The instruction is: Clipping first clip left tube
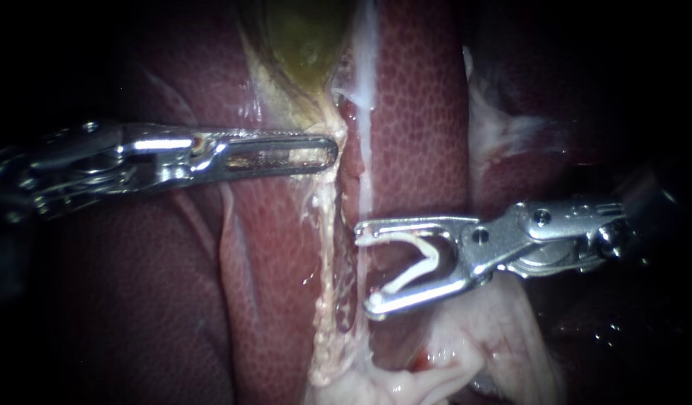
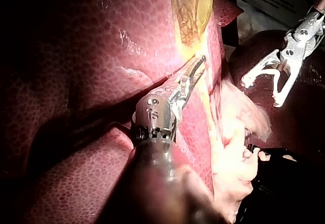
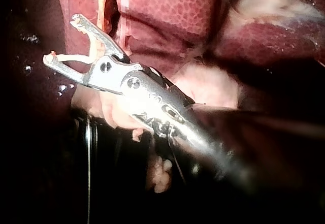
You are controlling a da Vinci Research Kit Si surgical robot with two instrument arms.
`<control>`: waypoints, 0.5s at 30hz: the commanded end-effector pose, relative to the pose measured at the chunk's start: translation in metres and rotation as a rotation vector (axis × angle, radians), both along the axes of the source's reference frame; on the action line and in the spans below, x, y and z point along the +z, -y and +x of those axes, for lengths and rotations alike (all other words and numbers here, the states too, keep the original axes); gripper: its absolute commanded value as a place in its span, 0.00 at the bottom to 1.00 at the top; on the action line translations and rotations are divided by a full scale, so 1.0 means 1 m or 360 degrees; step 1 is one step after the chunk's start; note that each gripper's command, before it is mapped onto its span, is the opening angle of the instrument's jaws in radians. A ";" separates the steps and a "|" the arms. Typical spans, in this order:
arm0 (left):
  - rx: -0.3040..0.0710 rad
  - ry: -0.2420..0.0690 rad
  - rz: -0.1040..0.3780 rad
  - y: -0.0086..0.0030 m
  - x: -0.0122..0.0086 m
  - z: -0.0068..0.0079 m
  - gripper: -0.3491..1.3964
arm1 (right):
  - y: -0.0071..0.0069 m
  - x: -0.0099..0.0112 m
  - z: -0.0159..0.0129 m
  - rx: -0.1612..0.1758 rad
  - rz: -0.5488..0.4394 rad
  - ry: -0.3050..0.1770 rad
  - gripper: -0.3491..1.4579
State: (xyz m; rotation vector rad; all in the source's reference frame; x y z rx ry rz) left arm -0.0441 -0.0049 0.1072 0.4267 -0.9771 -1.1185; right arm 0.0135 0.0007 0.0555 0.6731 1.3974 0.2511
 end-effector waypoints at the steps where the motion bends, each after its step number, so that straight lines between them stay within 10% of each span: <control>1: 0.0000 0.0000 0.0000 0.0000 0.0000 0.0000 0.00 | 0.0000 0.0000 0.0000 0.0000 0.0000 0.0000 0.52; 15: 0.0003 0.0005 0.0019 -0.0013 -0.0026 0.0020 0.00 | 0.0000 0.0000 0.0000 0.0001 0.0009 0.0002 0.52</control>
